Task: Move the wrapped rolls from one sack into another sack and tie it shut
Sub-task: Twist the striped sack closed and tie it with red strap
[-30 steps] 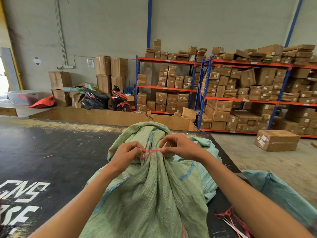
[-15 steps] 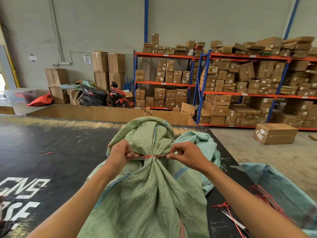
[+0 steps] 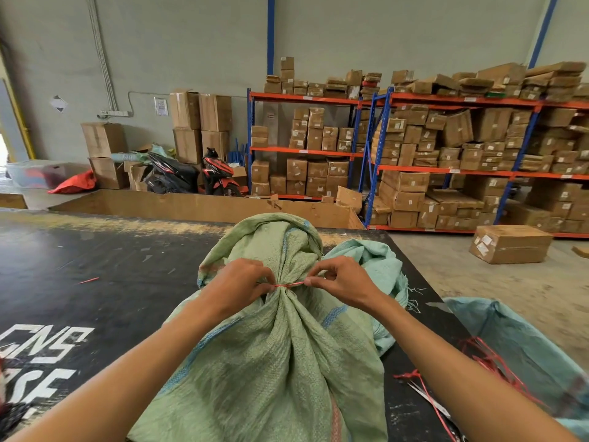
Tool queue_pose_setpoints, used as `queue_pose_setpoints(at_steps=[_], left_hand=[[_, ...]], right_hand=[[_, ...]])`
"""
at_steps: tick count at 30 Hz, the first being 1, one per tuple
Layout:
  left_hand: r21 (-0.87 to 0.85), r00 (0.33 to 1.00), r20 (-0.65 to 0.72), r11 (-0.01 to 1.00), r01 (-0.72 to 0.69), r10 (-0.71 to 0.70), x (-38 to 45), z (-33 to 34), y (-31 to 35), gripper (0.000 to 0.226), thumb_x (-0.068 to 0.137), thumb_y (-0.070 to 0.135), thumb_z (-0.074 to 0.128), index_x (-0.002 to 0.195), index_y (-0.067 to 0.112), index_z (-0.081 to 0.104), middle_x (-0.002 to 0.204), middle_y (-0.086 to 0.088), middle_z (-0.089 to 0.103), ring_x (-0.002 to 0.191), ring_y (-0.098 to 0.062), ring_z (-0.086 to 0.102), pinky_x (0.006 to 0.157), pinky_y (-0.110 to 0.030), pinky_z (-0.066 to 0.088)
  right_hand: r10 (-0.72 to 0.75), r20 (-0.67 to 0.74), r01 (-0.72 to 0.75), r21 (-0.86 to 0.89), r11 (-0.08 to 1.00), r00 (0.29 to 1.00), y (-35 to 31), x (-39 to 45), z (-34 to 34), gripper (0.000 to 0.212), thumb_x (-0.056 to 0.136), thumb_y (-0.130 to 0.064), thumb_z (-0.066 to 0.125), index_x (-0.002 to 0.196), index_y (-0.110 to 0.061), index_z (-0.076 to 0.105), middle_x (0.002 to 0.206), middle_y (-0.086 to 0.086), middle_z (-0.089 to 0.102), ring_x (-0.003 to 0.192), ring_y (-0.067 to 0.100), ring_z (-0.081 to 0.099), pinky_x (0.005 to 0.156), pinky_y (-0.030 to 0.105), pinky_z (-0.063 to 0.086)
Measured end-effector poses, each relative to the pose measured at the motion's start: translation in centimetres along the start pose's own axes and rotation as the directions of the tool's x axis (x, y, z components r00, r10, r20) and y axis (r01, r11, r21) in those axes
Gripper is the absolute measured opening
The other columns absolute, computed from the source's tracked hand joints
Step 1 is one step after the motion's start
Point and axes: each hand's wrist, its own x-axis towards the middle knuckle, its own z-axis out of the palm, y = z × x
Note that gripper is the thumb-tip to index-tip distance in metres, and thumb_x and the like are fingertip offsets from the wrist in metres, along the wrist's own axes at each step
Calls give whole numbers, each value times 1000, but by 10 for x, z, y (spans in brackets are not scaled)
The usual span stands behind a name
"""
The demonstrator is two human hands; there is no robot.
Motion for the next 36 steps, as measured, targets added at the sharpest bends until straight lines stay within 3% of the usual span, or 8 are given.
queue_pose_setpoints(at_steps=[4,7,13,17,21,26,30,36], left_hand=[[79,1000,19,997,16,-18,4,-4,9,15,90,32,66,96,22,75,88,7,66,80,-12,63,71,-32,54],[130,998,56,992,-3,-4,5,-1,16,15,89,33,60,96,25,72,90,7,56,80,-14,59,68,-31,48],[318,995,94,948,-8,-24,3,1,7,17,84,44,59,94,36,70,99,17,59,101,-14,48,98,-37,31],[-115,972,194,982,153,-129,0,-5,3,17,82,44,61,84,30,70,84,13,65,90,-13,54,87,-37,40],[-713,970,206,659,241,-133,-11,-1,6,19,90,28,67,85,10,68,93,-8,68,83,-17,62,78,-29,47],[-839,972,161,495,227,-173,-17,17,20,20,96,22,62,94,2,64,111,-4,73,108,-26,65,95,-37,47],[-857,930,84,451,250,-357,-15,26,20,19,94,29,63,80,17,70,80,-5,71,73,-25,60,73,-37,46],[-857,864,38,429,286,-501,-9,34,25,36,84,41,68,75,7,71,68,1,67,67,-5,60,70,-20,45]], right_hand=[[45,129,-37,-63,997,991,0,1,7,13,85,-43,73,76,-34,72,73,-11,68,65,2,57,60,27,47],[49,279,-34,-56,998,959,-5,3,11,14,88,-26,73,81,-14,75,81,-1,72,63,0,59,59,19,45],[77,191,-78,-1,997,979,3,2,20,14,90,-26,69,79,-17,67,78,7,66,79,30,63,72,45,51],[70,151,-88,119,989,986,9,-1,19,14,86,-31,73,74,-23,71,73,4,68,68,23,60,70,45,52],[116,110,-143,284,948,987,12,-5,22,14,86,-25,76,76,-15,74,62,-4,67,61,10,58,66,36,50],[148,78,-166,343,924,986,11,-9,28,14,82,-22,79,78,-9,76,69,8,71,62,12,61,69,43,53],[100,282,-247,553,795,954,6,-21,20,16,88,-21,74,83,-5,73,65,6,65,48,7,43,48,19,34],[3,307,-273,840,469,952,3,-22,30,31,83,-28,79,97,0,72,70,5,49,58,10,39,55,22,31]])
